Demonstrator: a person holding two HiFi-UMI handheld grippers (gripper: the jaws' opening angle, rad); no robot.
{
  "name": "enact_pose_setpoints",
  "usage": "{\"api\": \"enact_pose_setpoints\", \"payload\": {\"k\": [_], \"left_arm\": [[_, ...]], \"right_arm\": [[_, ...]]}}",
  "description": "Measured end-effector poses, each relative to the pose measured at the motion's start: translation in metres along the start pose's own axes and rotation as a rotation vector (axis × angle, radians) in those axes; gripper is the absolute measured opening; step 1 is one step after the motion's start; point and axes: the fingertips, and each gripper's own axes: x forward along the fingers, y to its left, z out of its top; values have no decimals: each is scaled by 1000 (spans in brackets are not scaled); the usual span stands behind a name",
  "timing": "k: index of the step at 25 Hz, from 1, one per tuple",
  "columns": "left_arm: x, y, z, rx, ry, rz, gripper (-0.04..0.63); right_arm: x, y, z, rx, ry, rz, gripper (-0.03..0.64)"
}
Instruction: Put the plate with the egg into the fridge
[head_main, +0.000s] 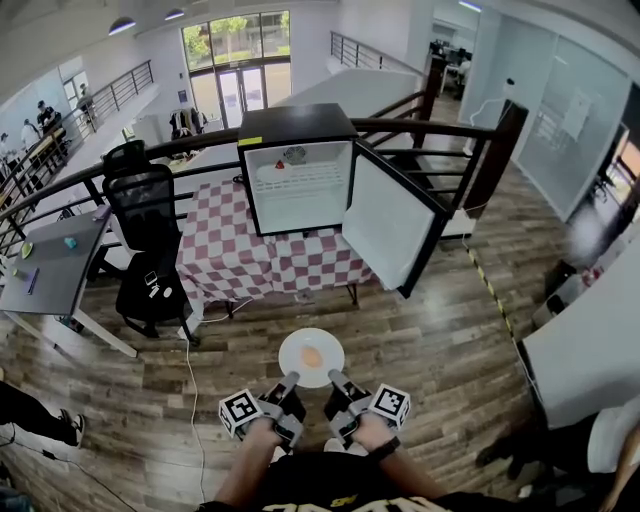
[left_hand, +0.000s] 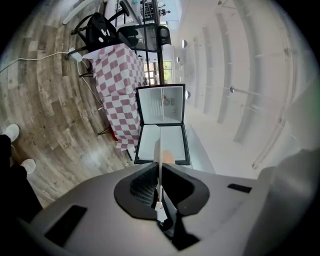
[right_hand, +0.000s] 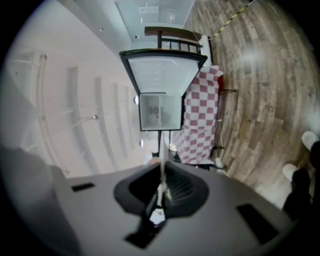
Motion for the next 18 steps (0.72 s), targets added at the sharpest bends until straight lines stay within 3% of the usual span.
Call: {"api": "enact_pose_setpoints", "payload": {"k": [6, 11, 18], "left_arm": [[11, -9, -24, 110, 27, 12, 35], [6, -15, -37, 100, -1, -14, 35], [-12, -20, -28, 79, -44, -1, 35]], "right_arm": [[-19, 3, 16, 40, -6, 38, 32], [-28, 4, 17, 65, 22, 51, 32], [-21, 13, 1, 80, 102, 79, 32]]}}
